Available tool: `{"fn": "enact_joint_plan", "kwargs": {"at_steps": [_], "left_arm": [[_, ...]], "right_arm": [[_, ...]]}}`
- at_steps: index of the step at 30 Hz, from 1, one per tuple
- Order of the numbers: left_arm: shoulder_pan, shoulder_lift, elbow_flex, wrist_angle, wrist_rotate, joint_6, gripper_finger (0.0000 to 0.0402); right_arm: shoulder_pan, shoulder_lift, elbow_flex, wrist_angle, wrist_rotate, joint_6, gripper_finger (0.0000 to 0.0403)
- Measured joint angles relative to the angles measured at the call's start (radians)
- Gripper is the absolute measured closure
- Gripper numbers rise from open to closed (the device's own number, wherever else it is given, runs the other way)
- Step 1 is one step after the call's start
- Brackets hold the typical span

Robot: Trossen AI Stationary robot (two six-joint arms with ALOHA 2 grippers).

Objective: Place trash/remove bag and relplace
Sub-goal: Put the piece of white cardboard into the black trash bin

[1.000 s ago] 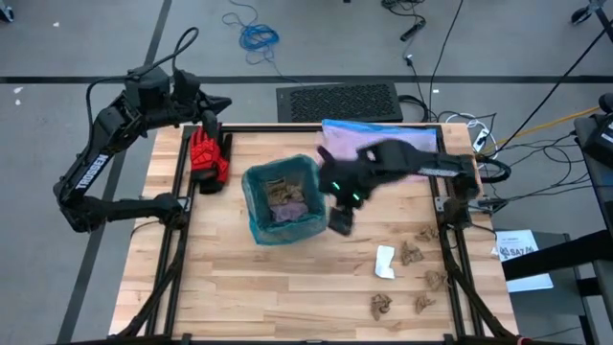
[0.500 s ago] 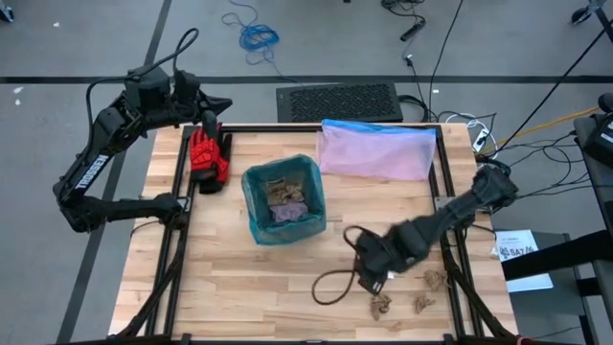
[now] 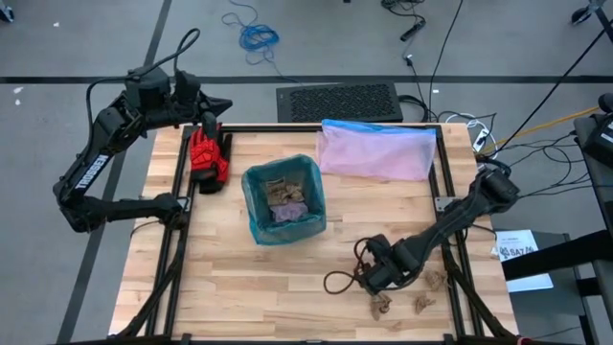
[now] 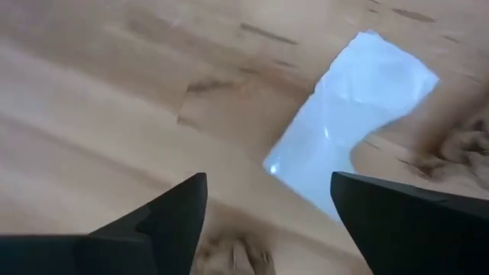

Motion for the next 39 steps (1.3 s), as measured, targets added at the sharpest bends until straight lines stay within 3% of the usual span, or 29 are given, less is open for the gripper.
{"fn": "enact_joint_plan", "kwargs": {"at_steps": [5,9,13,17,21,28,36,39], "left_arm": [[0.000,0.000,0.000,-0.002,0.000,0.023,0.0402],[0.000,0.000,0.000,-0.002,0.000,0.025,0.0401],[0.000,0.000,0.000,-0.002,0.000,0.031,0.0402],[0.002,0.000,0.000,-0.002,-0.001,0.032,0.0402],[0.016,0.000,0.000,-0.001,-0.002,0.047,0.0402],[0.038,0.000,0.000,0.000,-0.004,0.055,0.0402],[0.039,0.000,0.000,0.004,-0.004,0.055,0.0402],[0.039,0.000,0.000,0.005,-0.004,0.056,0.0402]], "right_arm": [[-0.027,0.002,-0.094,0.163,0.017,0.048,0.0123],[-0.040,0.002,-0.147,0.173,0.012,0.135,0.0148],[-0.039,0.001,-0.169,0.148,0.011,0.198,0.0234],[-0.039,0.001,-0.176,0.159,0.012,0.209,0.0370],[-0.054,-0.002,-0.161,0.190,-0.001,0.194,0.0398],[-0.126,-0.004,0.048,0.120,0.092,0.076,0.0403],[-0.214,-0.005,0.429,-0.337,0.194,0.023,0.0403],[-0.236,-0.007,0.547,-0.400,0.248,-0.079,0.0403]]}}
